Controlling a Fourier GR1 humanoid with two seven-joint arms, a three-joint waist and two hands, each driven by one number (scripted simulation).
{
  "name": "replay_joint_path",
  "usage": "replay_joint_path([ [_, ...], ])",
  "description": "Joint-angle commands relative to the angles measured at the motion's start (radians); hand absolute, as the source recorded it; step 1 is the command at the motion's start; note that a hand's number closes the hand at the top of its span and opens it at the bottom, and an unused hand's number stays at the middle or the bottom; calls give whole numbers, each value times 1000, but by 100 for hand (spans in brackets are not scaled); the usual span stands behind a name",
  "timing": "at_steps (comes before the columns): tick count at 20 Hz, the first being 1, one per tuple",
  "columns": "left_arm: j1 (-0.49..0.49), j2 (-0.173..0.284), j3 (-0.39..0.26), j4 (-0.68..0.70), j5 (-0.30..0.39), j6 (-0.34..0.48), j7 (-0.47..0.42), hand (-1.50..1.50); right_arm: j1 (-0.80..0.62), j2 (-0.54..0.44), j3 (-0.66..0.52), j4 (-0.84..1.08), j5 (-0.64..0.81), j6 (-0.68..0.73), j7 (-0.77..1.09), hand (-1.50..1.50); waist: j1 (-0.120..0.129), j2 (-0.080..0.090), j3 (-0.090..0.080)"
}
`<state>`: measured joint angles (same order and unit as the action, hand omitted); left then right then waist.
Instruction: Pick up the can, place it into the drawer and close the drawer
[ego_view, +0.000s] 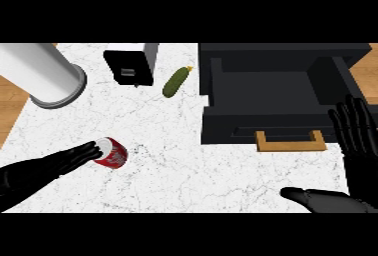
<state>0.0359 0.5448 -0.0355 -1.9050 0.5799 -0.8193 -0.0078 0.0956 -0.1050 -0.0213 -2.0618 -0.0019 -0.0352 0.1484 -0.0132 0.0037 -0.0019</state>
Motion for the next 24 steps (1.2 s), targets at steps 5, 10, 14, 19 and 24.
replay_joint_path([
  [5,-46,160,92,153,248,-161,73,-150,47,-28,-75,-18,-61,48,10,-150,10,-4,2],
  [10,-133,143,136,287,213,-199,95,-150,94,-12,-71,-31,-45,64,-14,-150,7,-3,2],
  [14,-74,42,132,229,145,-203,110,-150,167,9,-79,-47,-52,97,-64,-150,10,-5,2],
  [19,-188,-13,150,389,61,-268,93,-150,137,-1,-100,-69,-69,106,-19,-150,7,-4,1],
  [24,-181,-118,172,415,-112,-279,43,-150,144,-13,-141,-47,-94,142,-39,-150,8,-4,1],
])
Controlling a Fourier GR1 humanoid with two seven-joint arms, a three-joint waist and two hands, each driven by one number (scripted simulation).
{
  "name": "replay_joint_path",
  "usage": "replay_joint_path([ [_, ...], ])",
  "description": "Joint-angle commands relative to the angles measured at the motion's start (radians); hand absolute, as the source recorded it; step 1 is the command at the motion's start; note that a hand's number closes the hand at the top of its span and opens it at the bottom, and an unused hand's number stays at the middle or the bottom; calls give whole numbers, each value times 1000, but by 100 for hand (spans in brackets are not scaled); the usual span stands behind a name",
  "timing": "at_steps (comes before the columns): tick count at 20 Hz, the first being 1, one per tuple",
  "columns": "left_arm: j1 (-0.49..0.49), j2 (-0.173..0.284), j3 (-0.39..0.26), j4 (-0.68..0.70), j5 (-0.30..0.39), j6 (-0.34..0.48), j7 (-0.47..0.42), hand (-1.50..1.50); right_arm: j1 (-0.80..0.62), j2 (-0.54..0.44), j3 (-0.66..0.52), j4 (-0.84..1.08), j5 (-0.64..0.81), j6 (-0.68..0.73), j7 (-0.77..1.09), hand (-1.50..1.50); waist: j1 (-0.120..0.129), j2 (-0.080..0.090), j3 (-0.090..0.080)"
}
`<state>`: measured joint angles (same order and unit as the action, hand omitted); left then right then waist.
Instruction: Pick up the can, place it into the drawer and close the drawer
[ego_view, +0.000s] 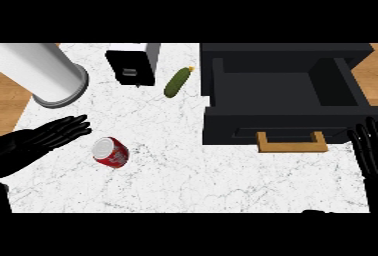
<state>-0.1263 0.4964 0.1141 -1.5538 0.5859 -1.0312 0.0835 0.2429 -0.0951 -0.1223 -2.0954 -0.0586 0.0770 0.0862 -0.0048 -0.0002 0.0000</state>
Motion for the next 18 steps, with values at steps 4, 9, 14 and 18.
replay_joint_path([
  [4,-101,-121,17,148,-209,-50,-85,-150,-44,7,-21,44,17,3,1,-150,-1,1,0],
  [9,-25,-151,33,120,-359,-83,-200,-150,-14,-11,-56,26,-18,50,-12,-150,1,0,0],
  [14,-35,-131,71,237,-510,-95,-366,-150,18,-25,-102,54,-57,96,-48,-150,-1,1,-1],
  [18,-104,-142,31,376,-611,-47,-488,-150,-54,-9,-82,89,-22,63,-46,-150,-3,3,-1],
])
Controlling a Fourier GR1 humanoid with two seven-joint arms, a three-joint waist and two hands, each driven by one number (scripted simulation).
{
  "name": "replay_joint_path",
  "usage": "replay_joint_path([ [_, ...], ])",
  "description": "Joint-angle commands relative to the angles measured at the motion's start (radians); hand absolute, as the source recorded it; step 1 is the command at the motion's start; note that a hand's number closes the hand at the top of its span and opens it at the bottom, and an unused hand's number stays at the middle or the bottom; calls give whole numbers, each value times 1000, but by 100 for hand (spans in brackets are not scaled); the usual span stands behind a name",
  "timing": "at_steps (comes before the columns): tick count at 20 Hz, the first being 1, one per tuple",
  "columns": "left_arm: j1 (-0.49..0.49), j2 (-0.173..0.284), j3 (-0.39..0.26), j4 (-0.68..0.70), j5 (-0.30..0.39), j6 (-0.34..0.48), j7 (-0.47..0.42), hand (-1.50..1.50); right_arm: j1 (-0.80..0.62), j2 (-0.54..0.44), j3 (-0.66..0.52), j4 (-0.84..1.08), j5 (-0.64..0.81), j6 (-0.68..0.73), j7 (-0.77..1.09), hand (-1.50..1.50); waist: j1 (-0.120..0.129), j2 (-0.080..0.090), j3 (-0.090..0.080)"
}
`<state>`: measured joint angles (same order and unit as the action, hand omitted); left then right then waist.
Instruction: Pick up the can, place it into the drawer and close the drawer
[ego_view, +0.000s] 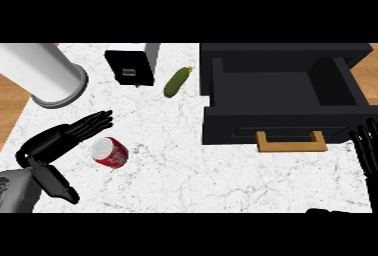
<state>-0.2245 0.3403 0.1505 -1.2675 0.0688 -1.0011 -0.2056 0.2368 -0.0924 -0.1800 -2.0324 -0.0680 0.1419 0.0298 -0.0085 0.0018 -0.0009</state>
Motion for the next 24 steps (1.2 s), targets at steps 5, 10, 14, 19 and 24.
replay_joint_path([
  [5,-86,56,-30,224,-167,-4,-292,-150,16,2,-24,31,-11,32,-58,-150,-8,2,0],
  [10,-67,97,-86,280,-207,24,-411,-150,20,51,48,48,68,7,-88,-150,-4,2,0],
  [14,-144,140,-113,403,-225,39,-480,-150,-34,18,16,61,38,10,-34,-150,-10,5,-1],
  [19,-97,126,-188,449,-269,127,-558,-150,-19,-25,-35,-60,-40,32,70,-150,-9,1,-1],
  [24,-174,165,-220,583,-281,139,-645,-150,9,5,-25,-23,-15,25,12,-150,-20,5,-2],
])
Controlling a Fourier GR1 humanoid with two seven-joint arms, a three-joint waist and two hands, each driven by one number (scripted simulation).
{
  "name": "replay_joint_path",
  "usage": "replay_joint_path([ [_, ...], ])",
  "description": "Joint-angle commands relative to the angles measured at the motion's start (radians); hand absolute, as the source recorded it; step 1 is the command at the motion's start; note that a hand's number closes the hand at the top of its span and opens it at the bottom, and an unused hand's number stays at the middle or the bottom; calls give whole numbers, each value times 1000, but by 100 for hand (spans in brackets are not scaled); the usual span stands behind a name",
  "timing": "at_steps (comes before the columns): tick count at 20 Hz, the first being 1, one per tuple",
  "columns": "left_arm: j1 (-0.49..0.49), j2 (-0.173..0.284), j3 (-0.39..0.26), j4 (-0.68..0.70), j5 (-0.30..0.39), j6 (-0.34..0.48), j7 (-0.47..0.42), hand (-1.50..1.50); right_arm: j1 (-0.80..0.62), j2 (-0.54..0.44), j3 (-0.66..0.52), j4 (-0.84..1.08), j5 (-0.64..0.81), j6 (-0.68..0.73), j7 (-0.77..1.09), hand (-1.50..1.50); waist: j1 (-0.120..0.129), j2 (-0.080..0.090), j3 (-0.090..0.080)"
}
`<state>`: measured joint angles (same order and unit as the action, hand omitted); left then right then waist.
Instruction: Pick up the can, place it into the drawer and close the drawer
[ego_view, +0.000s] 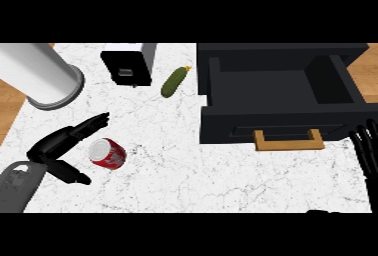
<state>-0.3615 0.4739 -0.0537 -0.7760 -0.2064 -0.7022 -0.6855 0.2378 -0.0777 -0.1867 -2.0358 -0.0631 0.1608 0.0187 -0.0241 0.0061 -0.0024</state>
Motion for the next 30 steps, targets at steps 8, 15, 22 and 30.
replay_joint_path([
  [8,-117,-10,-75,284,-42,-76,-235,-150,-28,4,1,-11,1,-9,26,-150,-13,5,-1],
  [15,-142,-29,-116,353,-53,-28,-296,-150,8,-8,-8,-84,-26,10,56,-150,-21,5,-2],
  [22,-202,-71,-130,411,-48,3,-306,-150,55,33,11,-87,-12,4,17,-150,-18,4,0],
  [30,-191,-112,-153,450,-49,27,-324,-150,35,12,-13,-53,-3,16,6,-150,-4,2,0],
])
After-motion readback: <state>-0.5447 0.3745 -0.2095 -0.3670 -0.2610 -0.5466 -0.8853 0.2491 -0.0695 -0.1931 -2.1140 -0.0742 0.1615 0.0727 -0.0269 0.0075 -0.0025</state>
